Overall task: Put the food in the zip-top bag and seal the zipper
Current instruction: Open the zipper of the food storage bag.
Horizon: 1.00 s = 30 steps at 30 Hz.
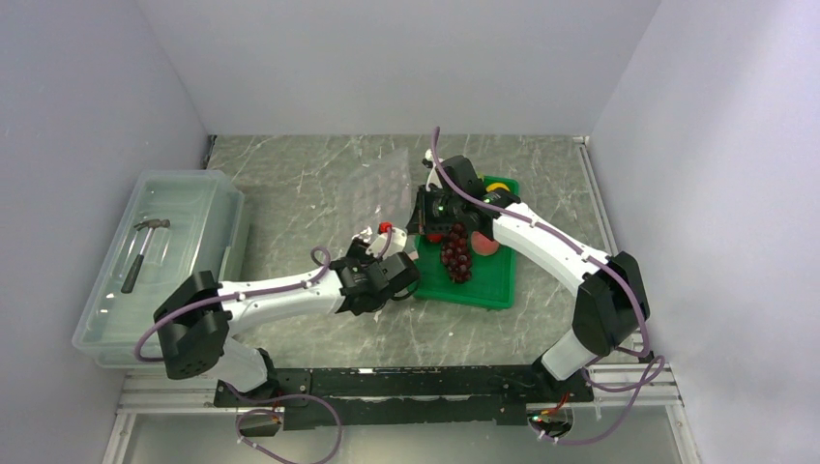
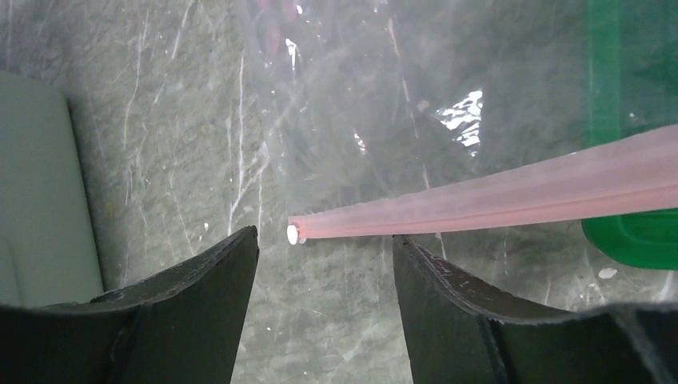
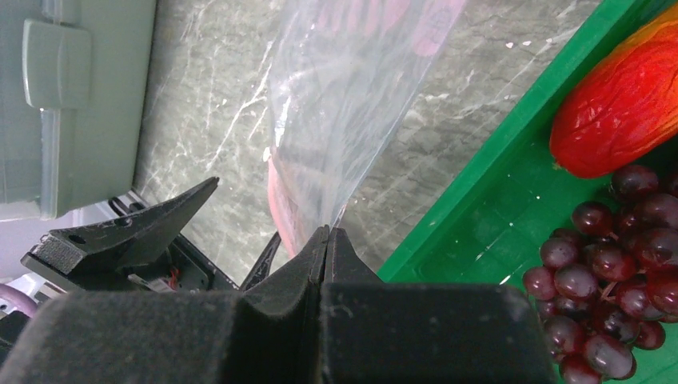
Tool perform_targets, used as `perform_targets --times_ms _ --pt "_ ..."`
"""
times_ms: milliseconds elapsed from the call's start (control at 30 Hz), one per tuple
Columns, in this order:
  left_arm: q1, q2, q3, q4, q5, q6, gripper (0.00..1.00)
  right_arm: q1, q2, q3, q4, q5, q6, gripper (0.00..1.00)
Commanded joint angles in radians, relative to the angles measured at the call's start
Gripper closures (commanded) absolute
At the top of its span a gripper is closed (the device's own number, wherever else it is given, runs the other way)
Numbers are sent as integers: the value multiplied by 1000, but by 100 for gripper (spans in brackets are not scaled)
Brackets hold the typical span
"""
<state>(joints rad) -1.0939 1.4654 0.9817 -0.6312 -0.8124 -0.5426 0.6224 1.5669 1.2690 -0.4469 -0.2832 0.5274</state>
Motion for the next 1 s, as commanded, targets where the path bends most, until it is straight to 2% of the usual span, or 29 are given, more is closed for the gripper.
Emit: perform_targets --times_ms 0,167,700,967 --pt "-6 21 4 45 -79 -11 33 -4 -45 19 33 -17 12 100" --pt "-6 54 23 45 -113 -14 36 -6 -51 18 36 -19 15 100" --pt "-6 66 -27 192 -170 46 45 -7 -50 0 45 -40 22 100" --pt "-6 56 -87 367 -142 171 46 -7 -58 -9 45 -44 23 100"
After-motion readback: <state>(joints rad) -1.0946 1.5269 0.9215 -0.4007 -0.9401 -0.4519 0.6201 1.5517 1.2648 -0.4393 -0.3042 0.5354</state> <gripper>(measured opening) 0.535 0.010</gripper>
